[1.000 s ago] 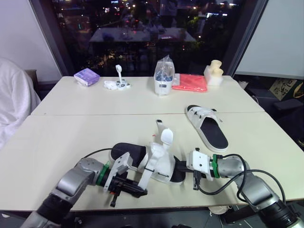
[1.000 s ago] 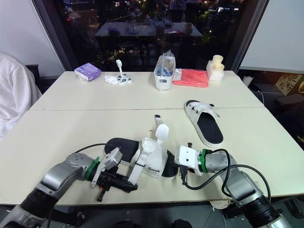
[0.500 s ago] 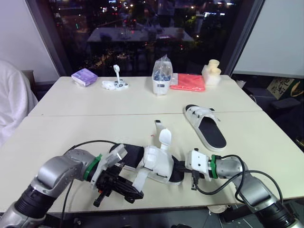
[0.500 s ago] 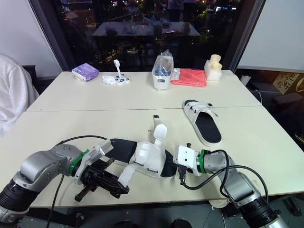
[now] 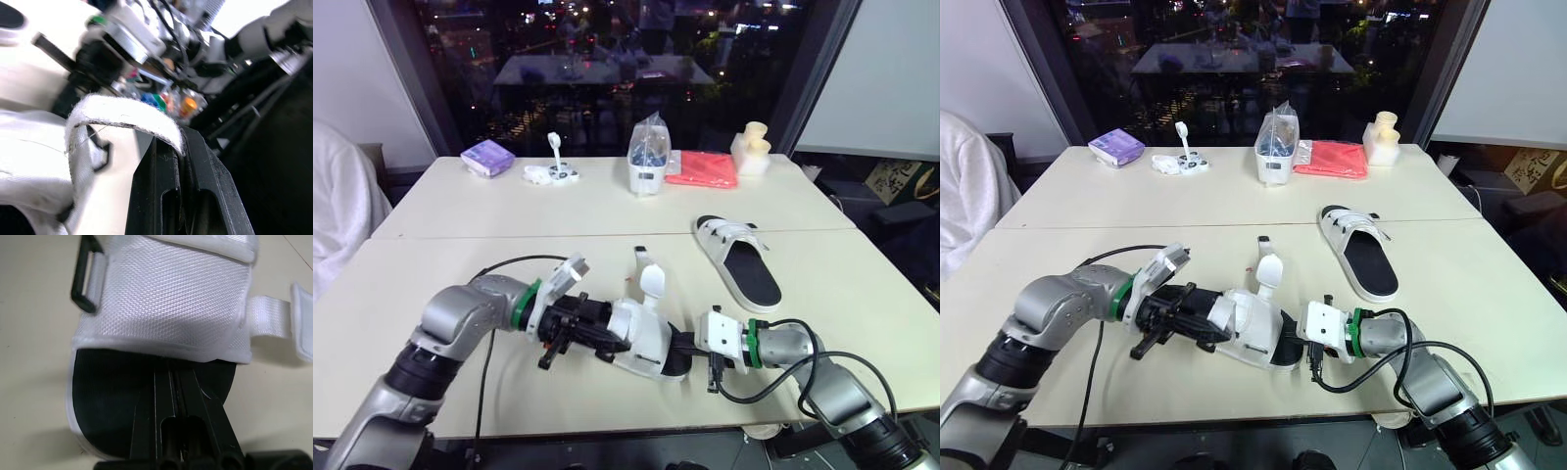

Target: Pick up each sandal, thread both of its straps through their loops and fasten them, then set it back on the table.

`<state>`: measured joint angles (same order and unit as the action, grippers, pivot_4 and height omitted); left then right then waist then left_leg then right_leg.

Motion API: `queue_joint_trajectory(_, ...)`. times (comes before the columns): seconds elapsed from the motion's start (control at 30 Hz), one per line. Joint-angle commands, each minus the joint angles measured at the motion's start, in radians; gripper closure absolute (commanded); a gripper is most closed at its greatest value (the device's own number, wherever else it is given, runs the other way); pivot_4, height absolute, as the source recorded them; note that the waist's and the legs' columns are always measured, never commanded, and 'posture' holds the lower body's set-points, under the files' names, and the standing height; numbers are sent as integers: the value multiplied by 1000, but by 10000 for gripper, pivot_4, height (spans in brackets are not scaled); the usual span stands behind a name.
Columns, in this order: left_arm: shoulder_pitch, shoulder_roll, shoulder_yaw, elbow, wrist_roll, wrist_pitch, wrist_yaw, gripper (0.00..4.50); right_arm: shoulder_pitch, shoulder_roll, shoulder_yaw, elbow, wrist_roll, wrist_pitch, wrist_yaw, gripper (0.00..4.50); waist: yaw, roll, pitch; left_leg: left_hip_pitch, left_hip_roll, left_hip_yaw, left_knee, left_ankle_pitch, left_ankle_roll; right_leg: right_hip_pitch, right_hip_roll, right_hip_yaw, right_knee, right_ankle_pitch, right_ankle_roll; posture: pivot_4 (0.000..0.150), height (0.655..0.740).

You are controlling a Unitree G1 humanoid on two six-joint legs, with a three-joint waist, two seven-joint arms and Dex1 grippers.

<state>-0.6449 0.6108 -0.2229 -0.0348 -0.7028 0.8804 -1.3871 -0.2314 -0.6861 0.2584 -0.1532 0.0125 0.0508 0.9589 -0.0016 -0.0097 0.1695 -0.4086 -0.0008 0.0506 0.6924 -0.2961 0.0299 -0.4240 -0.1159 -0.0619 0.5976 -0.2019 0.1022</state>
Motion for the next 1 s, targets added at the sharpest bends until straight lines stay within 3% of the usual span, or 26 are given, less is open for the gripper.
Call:
queue_joint_trajectory(0.03,-56,-65,10,81,18,-17,38,44221,38,-29,25,29,-43,15,12,45000,10,0,0,0,0,0,0,0,0,0,0,0,0,0,0,1500,7400)
queue_joint_trajectory(0.23,-79,-166,14,210,27,66,94,44221,39,-27,19,21,-47,22,8,45000,16,0,0,0,-1,-1,1,0,0,1,0,0,0,0,0,1500,7400)
queue_joint_trajectory(0.53,-111,-193,19,273,47,113,100,44221,47,-32,13,13,-52,26,3,45000,17,0,0,0,-1,-1,1,0,0,1,0,0,0,0,0,1500,7400)
queue_joint_trajectory(0.63,-129,-217,30,326,74,124,163,36281,51,-32,15,11,-56,25,2,45000,17,0,0,0,-1,-1,2,0,0,2,-1,0,0,0,0,1500,7400)
queue_joint_trajectory(0.87,-161,-272,108,363,35,166,240,3075,48,-28,16,12,-60,25,4,45000,17,-1,0,0,-1,-2,2,0,0,3,-1,0,0,0,0,1500,7400)
queue_joint_trajectory(0.9,-167,-281,123,370,32,173,253,186,48,-28,16,12,-61,25,4,45000,17,-1,0,0,-1,-2,3,0,0,3,-1,0,0,0,0,1500,7400)
queue_joint_trajectory(1.0,-195,-306,177,406,2,205,281,186,47,-28,16,12,-61,26,5,45000,16,-1,0,1,-1,-3,5,0,0,5,-1,0,0,0,0,1500,7400)
